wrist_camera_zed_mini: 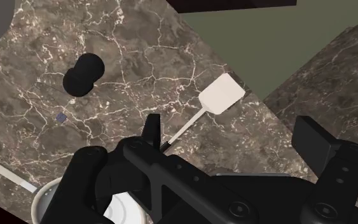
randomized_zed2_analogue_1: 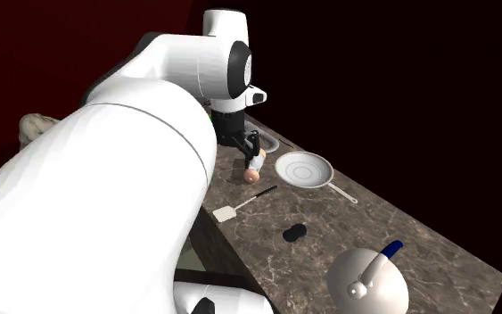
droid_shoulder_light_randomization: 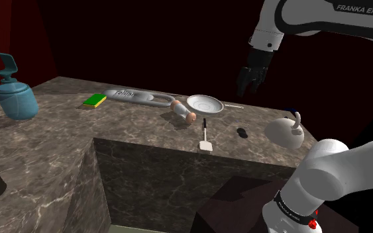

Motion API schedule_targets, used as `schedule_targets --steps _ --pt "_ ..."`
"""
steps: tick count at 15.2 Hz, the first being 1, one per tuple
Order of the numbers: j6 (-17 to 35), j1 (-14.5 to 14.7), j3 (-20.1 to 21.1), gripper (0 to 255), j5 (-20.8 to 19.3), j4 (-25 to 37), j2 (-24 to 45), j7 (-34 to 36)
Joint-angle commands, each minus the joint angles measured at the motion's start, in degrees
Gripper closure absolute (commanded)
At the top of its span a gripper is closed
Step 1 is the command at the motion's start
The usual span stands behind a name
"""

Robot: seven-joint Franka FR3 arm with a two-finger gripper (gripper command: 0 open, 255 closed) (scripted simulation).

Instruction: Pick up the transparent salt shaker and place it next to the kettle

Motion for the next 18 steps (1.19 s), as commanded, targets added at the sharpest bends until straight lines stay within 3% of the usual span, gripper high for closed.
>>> schedule_targets --steps 1,9,18 --pt "0.0 0.0 0.0 0 0.0 0.0 0.0 0.0" --pt "13.2 -0.4 0.0 0 -0.7 1.2 14.2 -0.1" --pt "24.5 -0.8 -0.2 0 -1.5 8.5 32.6 0.1"
